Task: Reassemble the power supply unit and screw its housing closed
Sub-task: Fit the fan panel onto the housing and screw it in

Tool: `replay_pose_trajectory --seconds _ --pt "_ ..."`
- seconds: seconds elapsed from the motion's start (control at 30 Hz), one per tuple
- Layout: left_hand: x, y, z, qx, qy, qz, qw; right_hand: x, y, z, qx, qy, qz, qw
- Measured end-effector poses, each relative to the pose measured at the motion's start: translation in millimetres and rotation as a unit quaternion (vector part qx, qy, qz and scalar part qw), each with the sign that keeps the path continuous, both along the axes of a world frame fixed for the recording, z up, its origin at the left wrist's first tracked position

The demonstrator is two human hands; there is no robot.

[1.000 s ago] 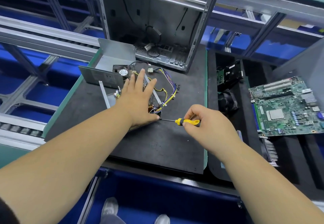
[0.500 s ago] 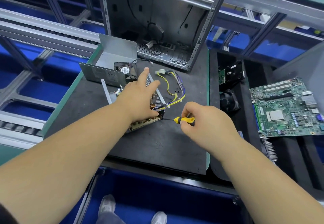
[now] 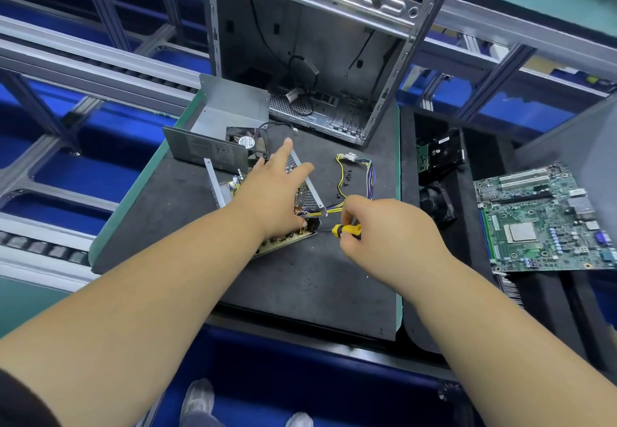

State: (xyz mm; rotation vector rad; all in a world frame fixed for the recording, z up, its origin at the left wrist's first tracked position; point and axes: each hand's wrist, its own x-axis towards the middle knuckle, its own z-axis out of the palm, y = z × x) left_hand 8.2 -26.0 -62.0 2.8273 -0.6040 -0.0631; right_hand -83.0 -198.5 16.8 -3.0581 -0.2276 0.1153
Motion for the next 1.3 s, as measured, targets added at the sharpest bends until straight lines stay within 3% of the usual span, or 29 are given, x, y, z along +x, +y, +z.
replay_pose_trajectory --seconds 0.67,0.83,0.97,1.3 --pt "1 3 -1 -0.018 0.003 -0.008 1.000 22 21 8 -0.076 0.024 0.033 0.996" --pt "1 3 0 -0.015 0.007 -0.013 1.000 31 25 13 -0.075 0.055 0.089 0.992" --pt "2 3 1 -0.014 0.011 -0.017 1.000 39 29 11 -0.114 0.027 0.148 0.982" --pt "0 3 3 -0.012 0.017 -0.019 1.000 54 26 12 -0.097 0.013 0.143 0.985"
